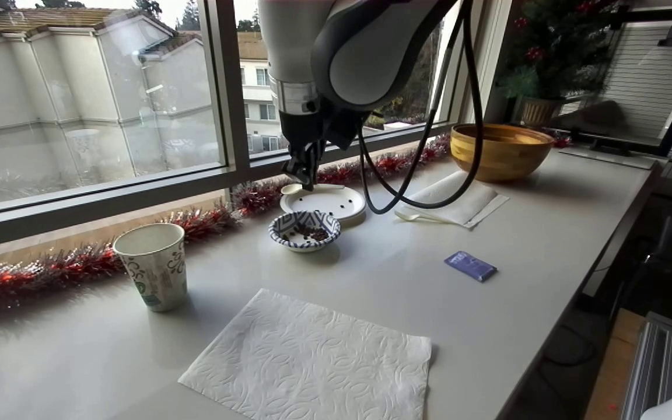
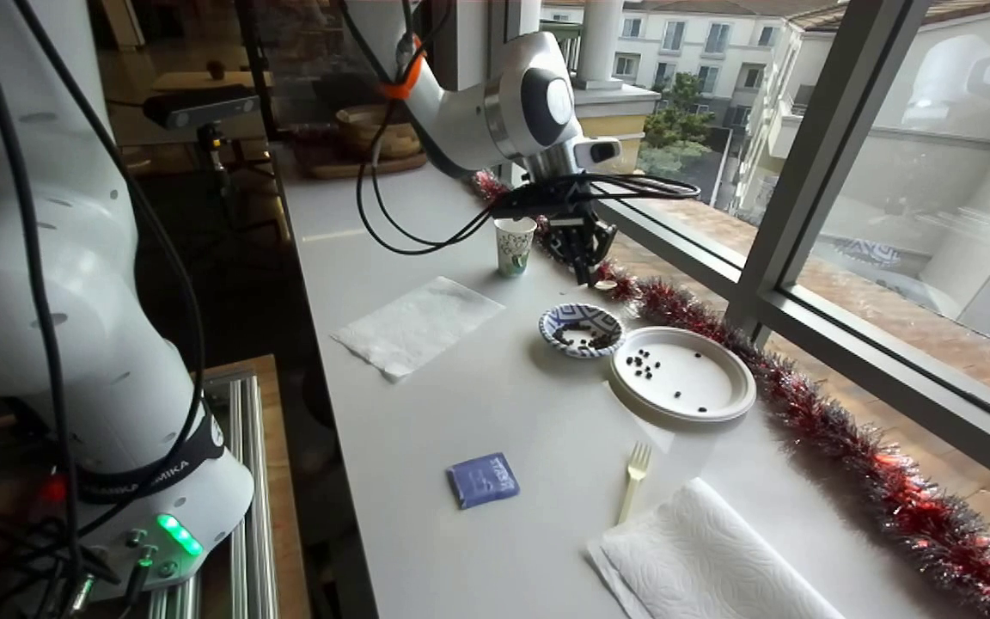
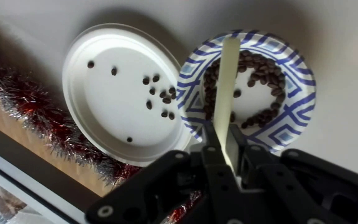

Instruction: Use the white spoon on the plate to get some contents from the bowl and put them on the white plate.

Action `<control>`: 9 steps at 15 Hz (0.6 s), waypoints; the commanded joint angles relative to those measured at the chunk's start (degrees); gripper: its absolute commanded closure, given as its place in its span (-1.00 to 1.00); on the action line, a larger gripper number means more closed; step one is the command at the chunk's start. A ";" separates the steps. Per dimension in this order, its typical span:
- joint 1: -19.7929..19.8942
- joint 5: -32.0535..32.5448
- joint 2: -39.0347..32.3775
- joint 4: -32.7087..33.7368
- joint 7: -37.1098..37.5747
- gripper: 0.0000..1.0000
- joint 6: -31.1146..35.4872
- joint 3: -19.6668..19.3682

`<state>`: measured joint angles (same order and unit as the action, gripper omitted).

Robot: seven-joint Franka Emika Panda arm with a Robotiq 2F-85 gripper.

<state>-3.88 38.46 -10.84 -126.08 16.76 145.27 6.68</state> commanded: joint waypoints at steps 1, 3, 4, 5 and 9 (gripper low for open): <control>-0.75 -11.85 6.70 -10.24 -9.15 0.93 9.58 1.79; 1.52 -21.14 8.60 -14.58 -16.73 0.93 14.34 5.71; 4.08 -25.55 8.63 -16.65 -20.24 0.93 16.68 9.28; 6.41 -29.98 8.00 -18.05 -23.77 0.93 18.32 12.94; 3.86 -36.12 5.53 -17.94 -28.29 0.74 18.96 12.98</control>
<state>5.11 3.33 -5.39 -144.16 -10.97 164.17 24.61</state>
